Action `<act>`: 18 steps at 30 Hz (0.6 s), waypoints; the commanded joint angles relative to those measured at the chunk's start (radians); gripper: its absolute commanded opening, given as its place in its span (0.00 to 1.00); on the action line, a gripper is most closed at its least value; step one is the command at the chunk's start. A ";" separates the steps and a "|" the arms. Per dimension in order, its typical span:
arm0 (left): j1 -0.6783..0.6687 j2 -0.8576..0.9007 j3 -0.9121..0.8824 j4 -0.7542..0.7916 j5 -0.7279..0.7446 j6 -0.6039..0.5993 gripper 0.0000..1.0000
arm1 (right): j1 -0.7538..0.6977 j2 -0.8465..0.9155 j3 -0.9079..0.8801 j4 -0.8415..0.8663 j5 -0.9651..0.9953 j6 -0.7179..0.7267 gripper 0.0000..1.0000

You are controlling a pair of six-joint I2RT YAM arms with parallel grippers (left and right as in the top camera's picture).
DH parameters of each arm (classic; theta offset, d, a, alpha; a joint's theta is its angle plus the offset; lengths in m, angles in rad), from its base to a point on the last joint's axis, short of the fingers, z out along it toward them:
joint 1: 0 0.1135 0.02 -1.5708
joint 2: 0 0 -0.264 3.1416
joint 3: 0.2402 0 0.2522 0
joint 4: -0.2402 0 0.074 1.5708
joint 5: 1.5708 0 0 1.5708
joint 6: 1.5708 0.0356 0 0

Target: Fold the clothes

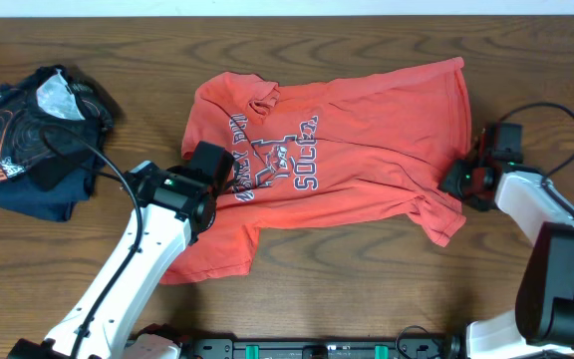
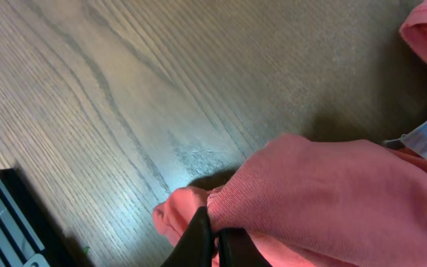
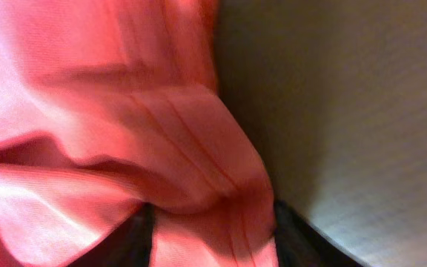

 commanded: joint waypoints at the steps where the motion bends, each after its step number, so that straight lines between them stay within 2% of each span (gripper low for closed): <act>1: 0.004 0.013 -0.008 -0.002 -0.008 0.006 0.06 | 0.027 0.038 0.007 0.057 -0.014 -0.002 0.27; 3: 0.004 0.015 -0.012 -0.002 -0.008 0.006 0.06 | 0.034 0.057 0.007 0.105 -0.014 -0.002 0.01; 7: 0.004 0.015 -0.014 -0.003 -0.010 0.010 0.06 | 0.037 0.072 0.007 0.138 -0.015 -0.011 0.01; 11: 0.005 0.004 -0.014 -0.003 -0.033 0.072 0.06 | 0.019 0.006 0.020 0.078 -0.015 -0.022 0.01; 18: 0.007 -0.109 -0.014 -0.033 -0.039 0.114 0.06 | -0.053 -0.355 0.037 -0.095 -0.003 -0.021 0.01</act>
